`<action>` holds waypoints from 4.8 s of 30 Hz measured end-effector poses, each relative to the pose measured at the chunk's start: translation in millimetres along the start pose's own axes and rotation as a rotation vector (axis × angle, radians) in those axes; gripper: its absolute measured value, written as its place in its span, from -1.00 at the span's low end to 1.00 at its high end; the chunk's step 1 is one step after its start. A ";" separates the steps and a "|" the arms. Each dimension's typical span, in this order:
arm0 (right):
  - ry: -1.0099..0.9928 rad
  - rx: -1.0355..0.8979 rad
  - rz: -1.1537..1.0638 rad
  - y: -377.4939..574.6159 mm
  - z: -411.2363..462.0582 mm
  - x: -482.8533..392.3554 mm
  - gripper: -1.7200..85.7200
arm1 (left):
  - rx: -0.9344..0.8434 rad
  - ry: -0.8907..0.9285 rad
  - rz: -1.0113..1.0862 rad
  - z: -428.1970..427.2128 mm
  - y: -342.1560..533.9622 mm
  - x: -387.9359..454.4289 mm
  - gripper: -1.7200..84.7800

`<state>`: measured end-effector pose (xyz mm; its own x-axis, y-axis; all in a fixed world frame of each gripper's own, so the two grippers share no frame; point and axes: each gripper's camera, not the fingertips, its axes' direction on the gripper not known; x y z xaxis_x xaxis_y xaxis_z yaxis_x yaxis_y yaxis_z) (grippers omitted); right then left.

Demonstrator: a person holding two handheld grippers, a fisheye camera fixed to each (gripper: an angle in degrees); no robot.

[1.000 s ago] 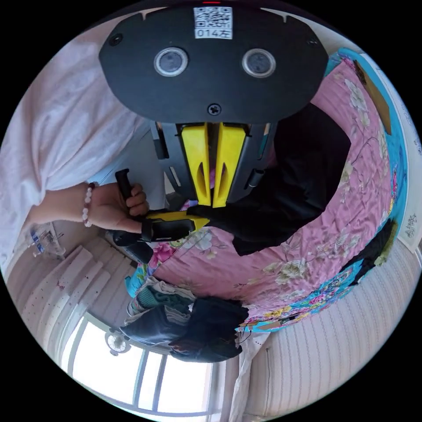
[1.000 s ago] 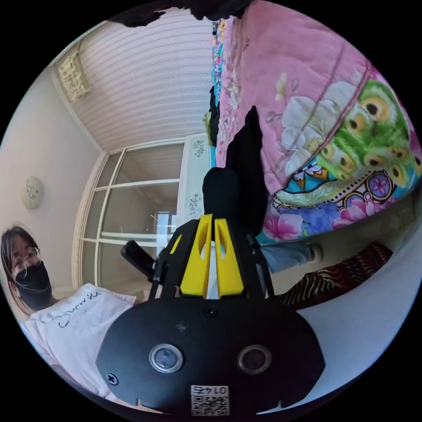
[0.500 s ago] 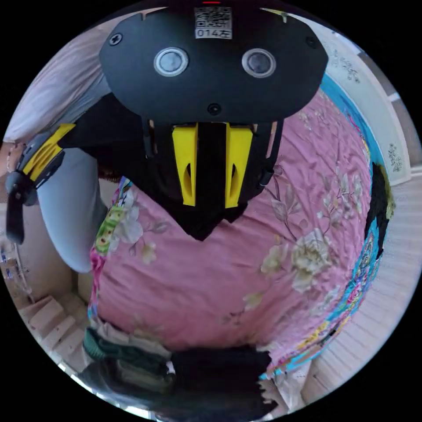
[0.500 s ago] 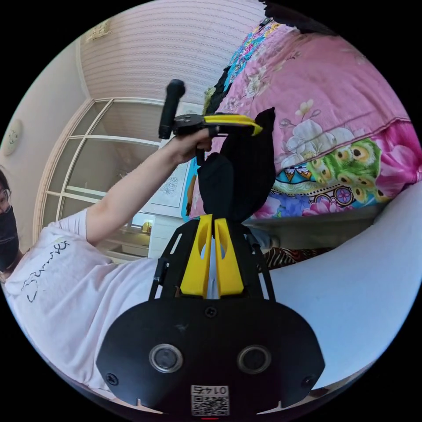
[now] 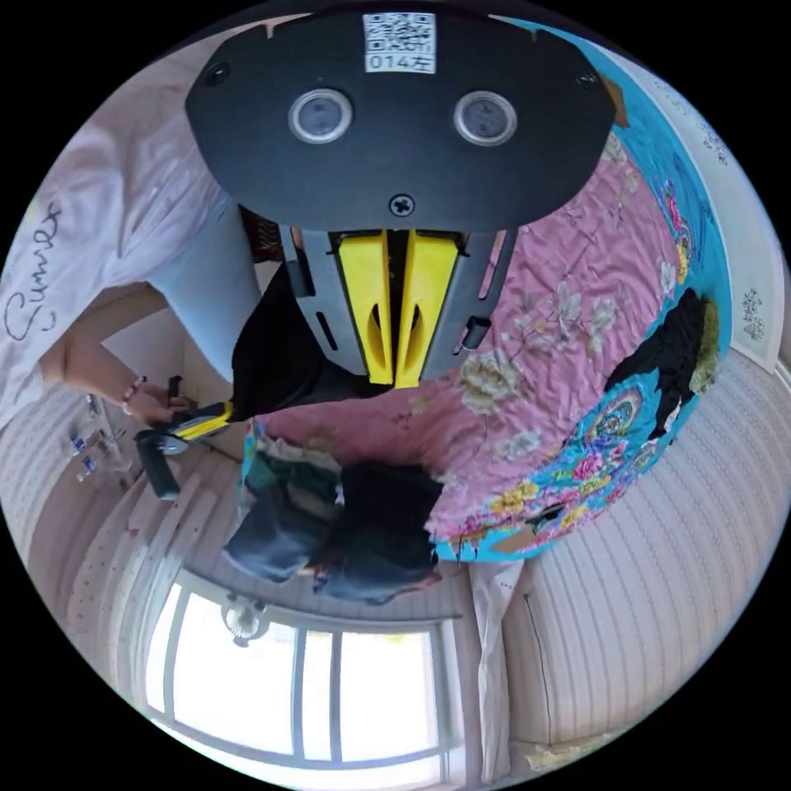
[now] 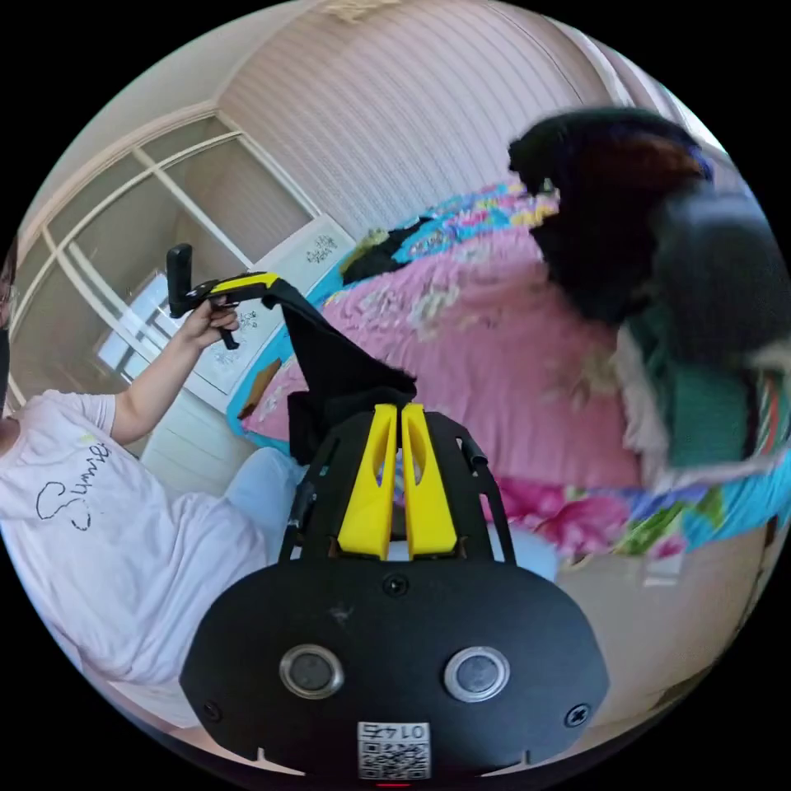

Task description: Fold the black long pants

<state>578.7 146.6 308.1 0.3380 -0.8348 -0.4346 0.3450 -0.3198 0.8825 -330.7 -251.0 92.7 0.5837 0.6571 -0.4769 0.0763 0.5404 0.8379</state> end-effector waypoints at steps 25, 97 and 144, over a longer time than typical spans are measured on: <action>0.049 -0.221 -0.831 -315.2 380.4 -503.3 -0.96 | 0.716 -0.203 -0.571 -309.6 387.9 -42.2 -0.98; -0.322 -0.449 -0.802 -254.6 606.4 -394.7 -0.77 | 0.290 -0.930 -1.222 -302.5 744.7 -188.6 -0.86; 0.240 -0.105 0.060 -87.6 -29.3 -20.7 -0.95 | -0.022 -0.231 -0.506 -47.9 338.4 -192.8 -0.98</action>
<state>567.2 205.0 234.5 0.5547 -0.7164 -0.4231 0.4026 -0.2139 0.8900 -456.2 -169.6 455.5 0.6409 0.1818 -0.7458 0.3778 0.7710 0.5126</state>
